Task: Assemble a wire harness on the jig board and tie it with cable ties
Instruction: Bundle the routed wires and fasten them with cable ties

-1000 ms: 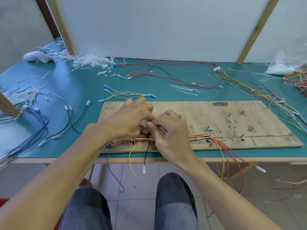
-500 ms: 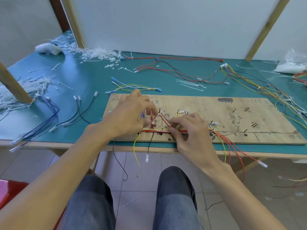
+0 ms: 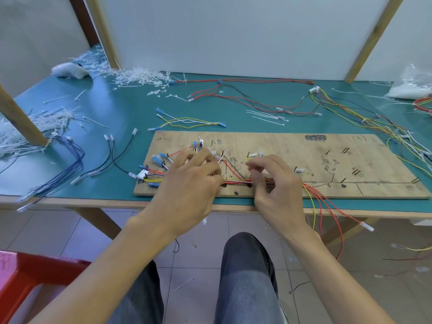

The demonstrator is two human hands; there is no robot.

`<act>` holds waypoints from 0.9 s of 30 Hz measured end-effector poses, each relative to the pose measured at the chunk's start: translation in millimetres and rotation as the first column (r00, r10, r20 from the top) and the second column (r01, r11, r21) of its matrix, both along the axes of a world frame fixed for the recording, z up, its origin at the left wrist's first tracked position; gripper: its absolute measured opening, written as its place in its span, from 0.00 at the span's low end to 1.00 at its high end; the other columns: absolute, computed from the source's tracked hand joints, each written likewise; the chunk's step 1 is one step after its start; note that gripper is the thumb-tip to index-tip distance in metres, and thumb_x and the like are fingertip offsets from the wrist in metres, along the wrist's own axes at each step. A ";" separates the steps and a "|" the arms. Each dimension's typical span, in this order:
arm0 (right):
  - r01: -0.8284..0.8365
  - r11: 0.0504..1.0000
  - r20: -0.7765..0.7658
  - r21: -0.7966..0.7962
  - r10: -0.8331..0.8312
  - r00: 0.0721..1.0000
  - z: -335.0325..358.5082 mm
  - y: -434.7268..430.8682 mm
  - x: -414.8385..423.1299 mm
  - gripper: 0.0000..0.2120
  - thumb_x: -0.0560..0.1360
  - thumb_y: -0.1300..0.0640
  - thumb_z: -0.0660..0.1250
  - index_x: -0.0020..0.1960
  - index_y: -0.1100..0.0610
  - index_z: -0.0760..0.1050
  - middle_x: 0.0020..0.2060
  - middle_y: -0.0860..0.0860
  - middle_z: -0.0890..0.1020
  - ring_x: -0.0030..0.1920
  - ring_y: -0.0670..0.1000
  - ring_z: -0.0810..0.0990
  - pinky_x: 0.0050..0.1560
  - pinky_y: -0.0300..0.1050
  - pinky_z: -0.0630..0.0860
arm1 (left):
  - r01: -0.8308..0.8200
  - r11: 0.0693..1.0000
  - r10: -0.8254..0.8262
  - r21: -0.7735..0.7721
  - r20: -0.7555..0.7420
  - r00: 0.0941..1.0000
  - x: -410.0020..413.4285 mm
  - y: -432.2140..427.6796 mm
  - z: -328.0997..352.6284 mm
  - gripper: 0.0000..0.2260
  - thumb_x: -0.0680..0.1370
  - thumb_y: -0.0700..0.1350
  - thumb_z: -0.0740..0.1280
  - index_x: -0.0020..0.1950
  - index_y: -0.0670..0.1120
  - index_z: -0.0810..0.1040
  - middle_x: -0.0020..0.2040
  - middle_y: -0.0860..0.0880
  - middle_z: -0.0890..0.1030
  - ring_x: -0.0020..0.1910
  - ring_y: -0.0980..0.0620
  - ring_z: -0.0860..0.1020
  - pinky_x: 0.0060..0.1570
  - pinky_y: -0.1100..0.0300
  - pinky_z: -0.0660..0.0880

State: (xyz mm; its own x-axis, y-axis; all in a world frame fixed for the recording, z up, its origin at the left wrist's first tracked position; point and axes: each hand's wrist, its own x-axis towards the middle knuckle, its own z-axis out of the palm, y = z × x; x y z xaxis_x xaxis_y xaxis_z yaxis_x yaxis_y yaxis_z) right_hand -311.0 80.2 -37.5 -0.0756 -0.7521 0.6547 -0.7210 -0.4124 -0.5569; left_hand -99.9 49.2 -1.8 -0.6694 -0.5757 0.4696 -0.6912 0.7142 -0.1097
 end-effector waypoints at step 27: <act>-0.047 0.977 0.140 0.207 0.018 0.990 8.0 0.9 -5.8 0.26 0.71 0.69 0.77 0.63 0.50 0.77 0.43 0.44 0.81 0.44 0.46 0.82 0.49 0.33 0.76 | -0.040 0.990 0.034 0.139 0.042 0.999 -47.4 -5.0 3.8 0.10 0.80 0.46 0.66 0.54 0.58 0.85 0.53 0.64 0.83 0.58 0.56 0.69 0.53 0.55 0.58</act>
State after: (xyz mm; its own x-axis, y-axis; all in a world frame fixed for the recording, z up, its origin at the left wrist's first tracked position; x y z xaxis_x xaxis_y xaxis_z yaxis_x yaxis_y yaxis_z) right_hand -316.9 81.0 -29.6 -0.1261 -0.8747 0.4680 -0.6203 -0.2986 -0.7253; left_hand -147.3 44.3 2.1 -0.6627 -0.6586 0.3565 -0.7147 0.6983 -0.0386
